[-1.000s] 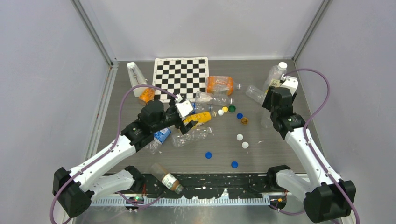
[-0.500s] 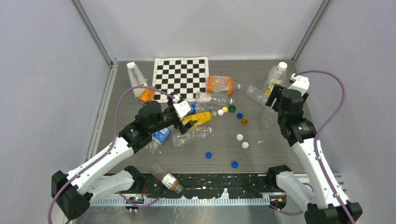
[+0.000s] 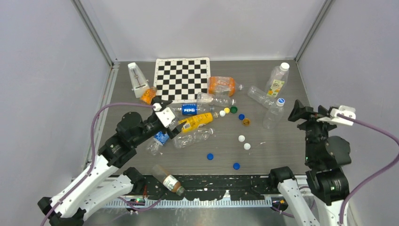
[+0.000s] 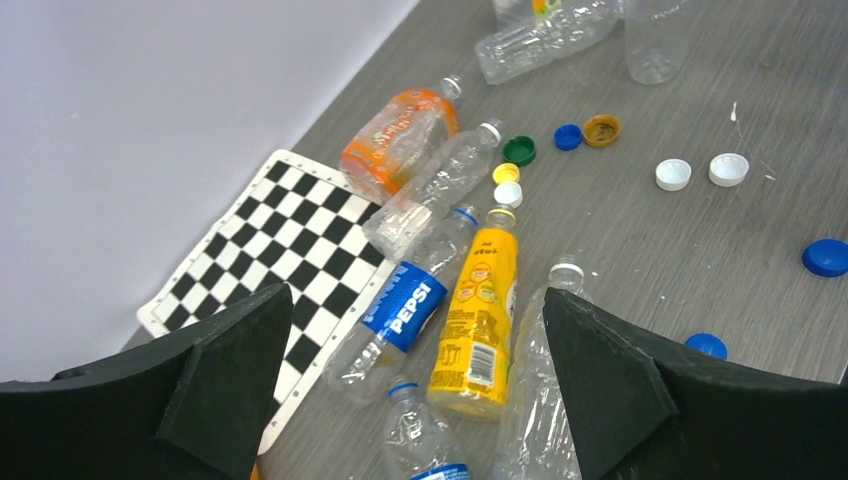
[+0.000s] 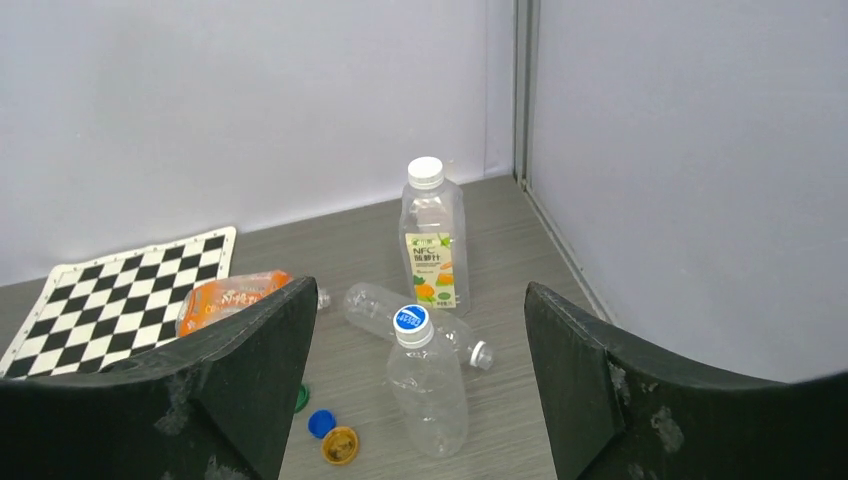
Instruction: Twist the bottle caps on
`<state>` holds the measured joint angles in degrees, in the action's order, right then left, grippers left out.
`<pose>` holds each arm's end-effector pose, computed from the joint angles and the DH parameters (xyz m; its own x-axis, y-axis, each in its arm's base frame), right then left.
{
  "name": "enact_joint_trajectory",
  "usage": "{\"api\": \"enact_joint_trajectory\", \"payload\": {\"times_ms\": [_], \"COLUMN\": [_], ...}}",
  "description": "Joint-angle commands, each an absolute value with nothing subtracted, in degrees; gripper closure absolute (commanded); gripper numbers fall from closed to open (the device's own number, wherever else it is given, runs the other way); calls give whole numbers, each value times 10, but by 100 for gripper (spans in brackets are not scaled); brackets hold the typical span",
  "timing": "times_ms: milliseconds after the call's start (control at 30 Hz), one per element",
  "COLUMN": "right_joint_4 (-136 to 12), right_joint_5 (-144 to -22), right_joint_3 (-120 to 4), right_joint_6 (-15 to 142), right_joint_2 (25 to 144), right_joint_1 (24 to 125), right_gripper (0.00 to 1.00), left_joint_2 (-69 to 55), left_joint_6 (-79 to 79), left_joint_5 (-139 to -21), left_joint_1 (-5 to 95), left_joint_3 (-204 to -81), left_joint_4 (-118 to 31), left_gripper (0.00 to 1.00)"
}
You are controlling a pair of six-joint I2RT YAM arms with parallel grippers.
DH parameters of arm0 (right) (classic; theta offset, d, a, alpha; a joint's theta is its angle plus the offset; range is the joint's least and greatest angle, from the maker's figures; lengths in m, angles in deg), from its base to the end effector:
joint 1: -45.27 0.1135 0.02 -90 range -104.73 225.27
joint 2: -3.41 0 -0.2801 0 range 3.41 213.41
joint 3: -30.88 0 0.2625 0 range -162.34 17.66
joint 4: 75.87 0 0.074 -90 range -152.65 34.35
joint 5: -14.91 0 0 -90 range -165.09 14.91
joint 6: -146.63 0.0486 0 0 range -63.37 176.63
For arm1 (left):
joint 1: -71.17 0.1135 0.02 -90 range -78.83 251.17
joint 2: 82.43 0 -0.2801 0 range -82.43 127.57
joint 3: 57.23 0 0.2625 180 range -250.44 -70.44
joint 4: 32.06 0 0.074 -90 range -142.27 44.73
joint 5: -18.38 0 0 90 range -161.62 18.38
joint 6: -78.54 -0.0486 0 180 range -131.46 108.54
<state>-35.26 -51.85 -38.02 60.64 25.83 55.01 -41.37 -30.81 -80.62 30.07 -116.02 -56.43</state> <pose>0.0622 -0.0088 0.4228 0.1167 0.0852 -0.9895 0.2238 0.9684 0.1098 0.1307 -0.1241 0.3633 0.1717 0.2845 -0.9432 0.7520 0.5807 0.3120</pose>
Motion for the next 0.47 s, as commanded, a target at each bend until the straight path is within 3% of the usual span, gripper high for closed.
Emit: {"api": "enact_joint_trajectory", "payload": {"times_ms": [0,433], "right_joint_4": [-352,-342], "right_joint_5": [-524,-527], "right_joint_3": [-375,-366], "right_joint_6": [578,579], "right_joint_2": [205,170], "right_joint_1": [549,549], "right_gripper": [19,18], "left_joint_2": [-480,-611], "left_joint_6": [-317,-316], "left_joint_5": [-761,-685], "left_joint_1": [305,304], "left_joint_3": [-1178,-1160], "left_joint_4": [-616,-672], "left_gripper": [0,0]}}
